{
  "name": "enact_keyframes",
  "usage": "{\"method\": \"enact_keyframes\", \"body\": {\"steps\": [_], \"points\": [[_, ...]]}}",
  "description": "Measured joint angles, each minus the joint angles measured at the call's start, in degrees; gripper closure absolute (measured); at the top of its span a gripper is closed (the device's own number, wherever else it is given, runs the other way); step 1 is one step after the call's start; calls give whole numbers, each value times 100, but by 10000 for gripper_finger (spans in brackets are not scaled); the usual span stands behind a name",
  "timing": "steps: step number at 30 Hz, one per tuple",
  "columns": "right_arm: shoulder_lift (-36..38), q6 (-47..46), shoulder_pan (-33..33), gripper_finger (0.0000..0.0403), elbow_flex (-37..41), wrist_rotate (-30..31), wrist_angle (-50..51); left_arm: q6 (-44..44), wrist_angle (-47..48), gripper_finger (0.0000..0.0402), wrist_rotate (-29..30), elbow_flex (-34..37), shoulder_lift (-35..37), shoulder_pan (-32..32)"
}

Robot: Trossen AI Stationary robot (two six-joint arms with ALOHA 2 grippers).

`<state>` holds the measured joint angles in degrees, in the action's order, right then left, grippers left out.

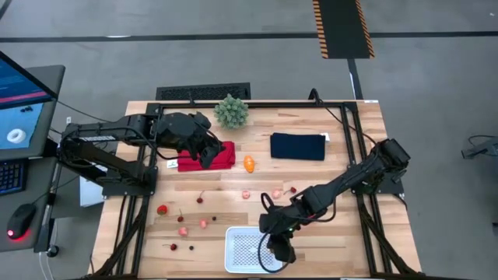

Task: Pick and placing Produce into tupperware
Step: Put the right strawberry into the white bin, then put the peach into the white bin

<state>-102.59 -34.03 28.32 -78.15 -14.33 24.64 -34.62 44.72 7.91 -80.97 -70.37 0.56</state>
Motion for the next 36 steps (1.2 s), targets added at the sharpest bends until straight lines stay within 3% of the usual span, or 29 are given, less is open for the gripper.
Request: {"method": "enact_keyframes", "body": {"steps": [6, 14, 30, 36], "points": [[-73, 256, -306, 382, -1, 38, -59, 9, 1, 288, -1, 0, 0, 0], [-450, 274, -546, 382, 22, -664, -442, 6, 58, 288, -59, 0, -3, 20], [-457, 210, -671, 298, 0, -822, -453, 67, 131, 288, -230, 0, -4, 17], [61, 320, -1052, 276, 1, -857, -196, 204, 389, 288, -465, 0, -4, 17]]}}
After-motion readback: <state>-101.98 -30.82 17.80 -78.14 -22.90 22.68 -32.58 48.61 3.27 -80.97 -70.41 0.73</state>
